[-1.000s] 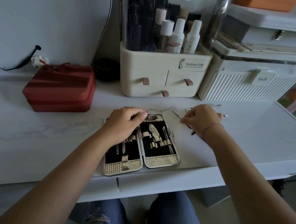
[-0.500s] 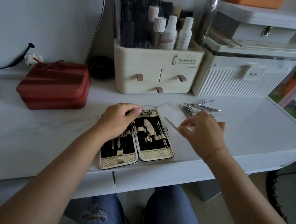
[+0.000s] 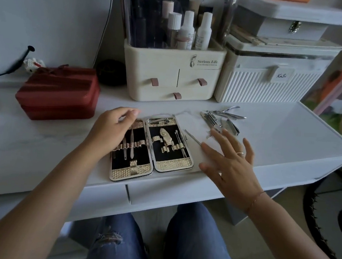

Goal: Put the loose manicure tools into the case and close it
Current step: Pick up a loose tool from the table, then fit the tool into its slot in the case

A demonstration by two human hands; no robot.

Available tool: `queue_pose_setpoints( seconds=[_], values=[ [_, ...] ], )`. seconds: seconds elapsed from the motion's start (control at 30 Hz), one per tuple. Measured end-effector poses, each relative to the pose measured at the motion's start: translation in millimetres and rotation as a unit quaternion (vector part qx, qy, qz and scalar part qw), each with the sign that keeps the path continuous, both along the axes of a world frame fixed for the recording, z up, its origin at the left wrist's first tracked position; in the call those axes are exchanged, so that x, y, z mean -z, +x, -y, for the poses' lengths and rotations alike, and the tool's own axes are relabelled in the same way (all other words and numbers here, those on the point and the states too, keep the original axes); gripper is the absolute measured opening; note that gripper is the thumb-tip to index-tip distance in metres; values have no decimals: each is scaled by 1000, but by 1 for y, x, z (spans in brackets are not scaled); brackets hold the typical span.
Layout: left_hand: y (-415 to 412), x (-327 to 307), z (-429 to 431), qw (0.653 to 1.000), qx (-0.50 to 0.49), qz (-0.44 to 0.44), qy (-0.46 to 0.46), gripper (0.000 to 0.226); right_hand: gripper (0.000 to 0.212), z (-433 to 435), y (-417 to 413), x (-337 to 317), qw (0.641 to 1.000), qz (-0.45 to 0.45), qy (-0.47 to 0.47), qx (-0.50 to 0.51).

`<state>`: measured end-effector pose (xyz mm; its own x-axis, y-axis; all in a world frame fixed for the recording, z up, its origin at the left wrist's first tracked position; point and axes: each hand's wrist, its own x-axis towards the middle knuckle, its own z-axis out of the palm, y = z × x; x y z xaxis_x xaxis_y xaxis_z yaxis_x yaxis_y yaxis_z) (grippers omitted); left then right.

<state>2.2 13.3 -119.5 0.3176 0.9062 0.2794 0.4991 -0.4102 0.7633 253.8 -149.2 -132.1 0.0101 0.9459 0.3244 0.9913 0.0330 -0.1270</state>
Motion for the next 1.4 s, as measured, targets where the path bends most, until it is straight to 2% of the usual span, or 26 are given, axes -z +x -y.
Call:
queue_pose_setpoints(
  seconds=[0.1, 0.23, 0.3, 0.5, 0.63, 0.73, 0.77, 0.83, 0.93, 1.0, 1.07, 1.1, 1.2, 1.3, 1.4],
  values=[
    [-10, 5, 7, 999, -33, 38, 11, 27, 56, 17, -1, 11, 998, -21, 52, -11],
    [-12, 5, 14, 996, -50, 74, 16, 24, 25, 28, 3, 28, 977, -48, 207, -2],
    [-10, 6, 16, 996, -48, 67, 20, 23, 18, 27, 5, 31, 964, -54, 260, 1],
    [-7, 0, 23, 995, -73, 51, 41, 22, 9, 26, 4, 34, 952, -73, 298, 0],
    [13, -13, 47, 993, -55, 66, 77, 16, 8, 19, -13, 21, 922, -115, 370, 14],
    [36, -24, 73, 989, 48, 124, -65, 32, 9, 5, -40, 6, 898, -140, 417, -1],
    [42, -27, 79, 978, 71, 149, -124, 35, 7, 0, -49, 3, 893, -146, 426, -9],
    [51, -31, 85, 947, 88, 216, -220, 27, 8, -10, -64, -3, 888, -163, 429, -34],
    [49, -36, 83, 901, 62, 315, -292, 12, 10, -22, -79, -9, 899, -169, 396, -80],
    [41, -37, 78, 894, 40, 338, -291, 9, 7, -29, -85, -17, 919, -193, 328, -104],
    [31, -36, 71, 900, 27, 336, -276, 7, 7, -38, -87, -32, 926, -284, 229, -96],
    [25, -36, 68, 906, 25, 327, -268, 7, 8, -45, -87, -42, 916, -351, 175, -81],
    [12, -33, 59, 925, 39, 283, -252, 8, 13, -76, -88, -64, 851, -522, 1, -57],
    [2, -30, 52, 933, 58, 255, -249, 8, 26, -105, -96, -74, 775, -608, -146, -92],
    [-6, -27, 45, 938, 64, 232, -251, 7, 12, -122, -105, -77, 705, -657, -232, -137]
  ],
)
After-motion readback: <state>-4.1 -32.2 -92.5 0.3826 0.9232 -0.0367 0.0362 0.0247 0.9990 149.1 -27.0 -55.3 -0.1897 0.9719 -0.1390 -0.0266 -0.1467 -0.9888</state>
